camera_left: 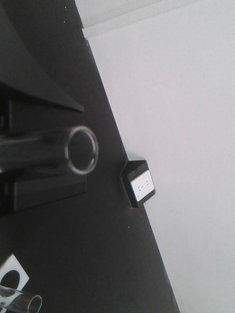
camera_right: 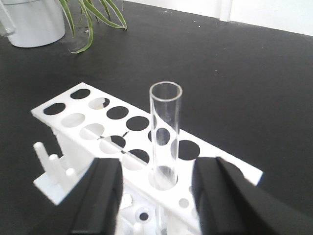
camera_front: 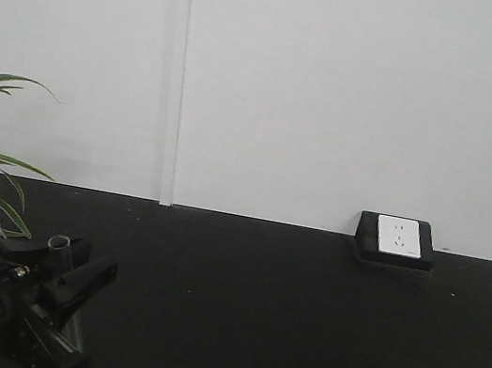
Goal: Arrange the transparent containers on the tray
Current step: 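Reach the right gripper to the other clear tube and grasp it, then lift both held tubes up out of the rack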
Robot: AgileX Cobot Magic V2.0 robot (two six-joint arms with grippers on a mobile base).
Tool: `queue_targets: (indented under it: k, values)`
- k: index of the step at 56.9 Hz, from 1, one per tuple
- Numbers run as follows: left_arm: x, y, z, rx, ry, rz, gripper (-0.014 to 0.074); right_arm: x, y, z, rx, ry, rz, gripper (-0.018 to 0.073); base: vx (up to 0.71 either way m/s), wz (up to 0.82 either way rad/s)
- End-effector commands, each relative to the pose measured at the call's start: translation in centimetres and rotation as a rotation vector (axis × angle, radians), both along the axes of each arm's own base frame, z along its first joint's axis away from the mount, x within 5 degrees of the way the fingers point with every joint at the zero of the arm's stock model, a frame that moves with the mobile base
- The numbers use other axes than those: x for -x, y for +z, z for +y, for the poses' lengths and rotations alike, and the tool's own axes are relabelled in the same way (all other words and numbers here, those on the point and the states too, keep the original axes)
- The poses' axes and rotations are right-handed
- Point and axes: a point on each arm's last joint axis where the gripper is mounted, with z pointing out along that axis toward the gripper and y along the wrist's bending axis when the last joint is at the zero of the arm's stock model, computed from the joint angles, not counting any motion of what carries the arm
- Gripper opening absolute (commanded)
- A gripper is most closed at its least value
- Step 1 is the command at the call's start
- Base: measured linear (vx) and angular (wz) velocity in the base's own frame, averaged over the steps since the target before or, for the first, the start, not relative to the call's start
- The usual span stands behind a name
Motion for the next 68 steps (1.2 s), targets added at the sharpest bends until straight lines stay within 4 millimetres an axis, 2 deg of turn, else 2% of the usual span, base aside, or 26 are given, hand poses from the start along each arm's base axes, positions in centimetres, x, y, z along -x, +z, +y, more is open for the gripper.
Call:
queue_targets:
  k: [1, 18, 28, 51, 61, 68]
  values:
    - [0.3, 2.5, 0.0, 0.08, -0.004, -0.118, 0.0103, -0.9, 1.7, 0.8, -0.087, 0.001, -0.117, 0.0466, 0.0, 0.0]
    - [0.3, 2.5, 0.0, 0.082, -0.004, -0.117, 0.0103, -3.8, 1.6, 3.0, -0.093, -0.02, -0.1, 0.0475, 0.0, 0.0]
    - [0.3, 2.5, 0.0, 0.082, -0.004, -0.117, 0.0103, -4.5, 0.7, 3.1, -0.11, -0.076, -0.058, 0.0464, 0.0, 0.0]
    - [0.3, 2.5, 0.0, 0.082, -0.004, -0.117, 0.0103, -4.5, 1.1, 3.2, -0.126, -0.072, -0.099, 0.0221, 0.0, 0.0]
    - [0.3, 2.5, 0.0, 0.082, -0.004, -0.117, 0.0103, -4.4, 1.3, 3.2, -0.111, -0.053, -0.122, 0.0188, 0.0, 0.0]
    - [0.3, 2.5, 0.0, 0.081, -0.004, -0.118, 0.0103, -4.5, 2.8, 3.3, -0.114, -0.046, -0.142, 0.0189, 0.0, 0.0]
